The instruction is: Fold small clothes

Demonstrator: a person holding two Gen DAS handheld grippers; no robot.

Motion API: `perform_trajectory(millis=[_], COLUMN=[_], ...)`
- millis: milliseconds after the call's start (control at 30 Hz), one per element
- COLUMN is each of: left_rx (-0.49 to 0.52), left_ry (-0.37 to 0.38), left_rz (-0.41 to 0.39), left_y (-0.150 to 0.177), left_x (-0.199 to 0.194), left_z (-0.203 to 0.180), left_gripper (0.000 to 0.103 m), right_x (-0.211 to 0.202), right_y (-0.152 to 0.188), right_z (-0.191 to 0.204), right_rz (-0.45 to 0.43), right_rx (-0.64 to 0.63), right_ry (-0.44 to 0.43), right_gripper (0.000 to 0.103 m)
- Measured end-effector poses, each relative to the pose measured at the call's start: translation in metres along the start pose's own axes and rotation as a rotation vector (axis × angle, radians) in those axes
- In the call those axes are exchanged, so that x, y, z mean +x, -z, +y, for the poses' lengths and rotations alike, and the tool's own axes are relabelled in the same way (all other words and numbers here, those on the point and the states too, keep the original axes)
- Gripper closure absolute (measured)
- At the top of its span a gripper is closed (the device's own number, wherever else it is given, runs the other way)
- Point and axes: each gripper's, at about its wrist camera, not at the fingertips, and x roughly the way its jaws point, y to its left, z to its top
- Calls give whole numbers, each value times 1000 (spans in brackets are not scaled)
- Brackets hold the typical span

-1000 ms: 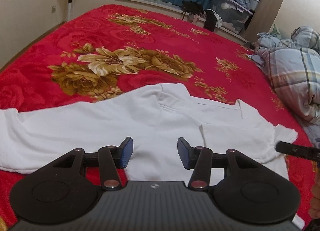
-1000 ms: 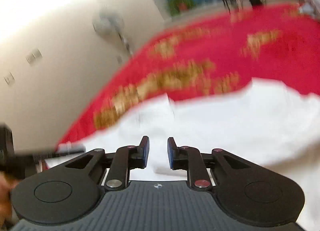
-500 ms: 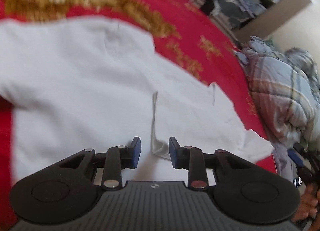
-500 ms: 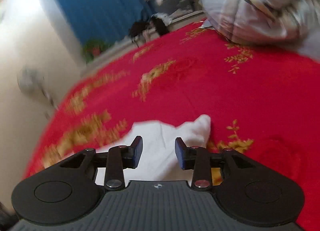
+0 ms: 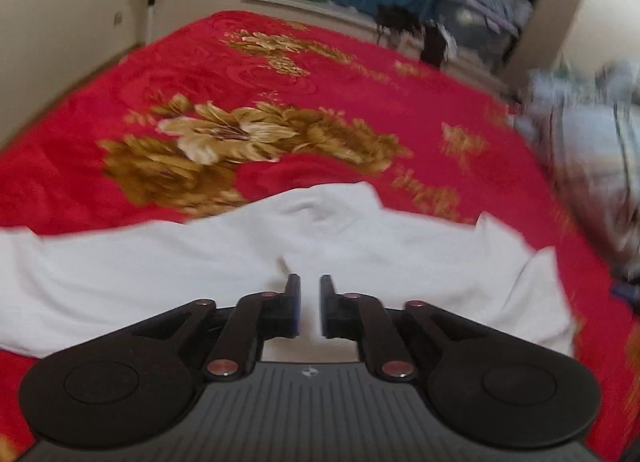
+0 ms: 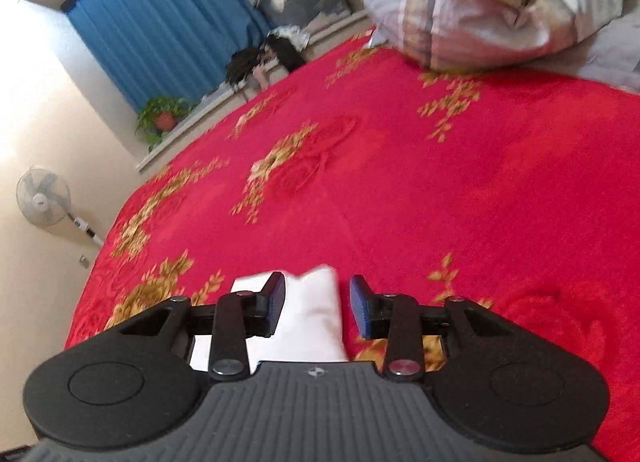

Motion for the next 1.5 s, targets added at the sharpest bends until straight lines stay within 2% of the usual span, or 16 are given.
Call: perform_trajectory(millis=[100, 167, 267, 400, 467, 533, 767, 833, 867, 967, 1067, 1100, 1133, 1300, 1433, 1500], left_rx=[-46, -111, -207, -127, -140, -166, -197, -208, -207, -200, -179, -168, -155, -145, -100, -91], left_ry=[-3, 22, 34, 68, 78, 113, 116, 111, 110, 117, 106, 105, 104, 104, -67, -36], left_rz=[-90, -124, -27, 7, 16, 40, 63, 77, 82, 81, 84, 81, 69, -109, -25, -23], left_y=[4, 14, 24, 20, 17, 14, 9, 11, 12, 13, 14, 14, 13, -7, -10, -9], left_x=[-22, -22, -3, 22, 34, 48, 87, 97, 101, 111, 118, 118, 117, 78, 78, 71], left_z=[18, 30, 42, 33, 35, 38, 41, 44, 44, 44, 39, 37, 36, 38, 37, 33], left_gripper=[75, 75, 75, 75, 75, 75, 71, 71, 71, 71, 72, 86, 99, 99, 96, 95], right_x=[16, 27, 44, 60, 61, 59, 41, 35, 31, 26, 33, 38, 42, 61, 66, 62], right_y=[11, 21, 39, 57, 59, 58, 55, 51, 49, 43, 43, 43, 45, 51, 56, 57], right_z=[6, 9, 7, 0, -4, -10, -17, -12, -11, 2, 19, 21, 20, 7, -1, 3], right_rz=[91, 158, 253, 339, 331, 299, 246, 194, 164, 88, 89, 105, 122, 188, 221, 213], right_rx=[-16, -18, 33, 111, 122, 144, 171, 134, 132, 76, -3, -3, 1, 34, 16, -19], right_ry=[-11, -16, -6, 51, 106, 142, 231, 309, 299, 160, 10, -3, 3, 91, 141, 162], right_gripper=[64, 64, 64, 65, 70, 92, 96, 92, 92, 90, 70, 69, 69, 69, 69, 69])
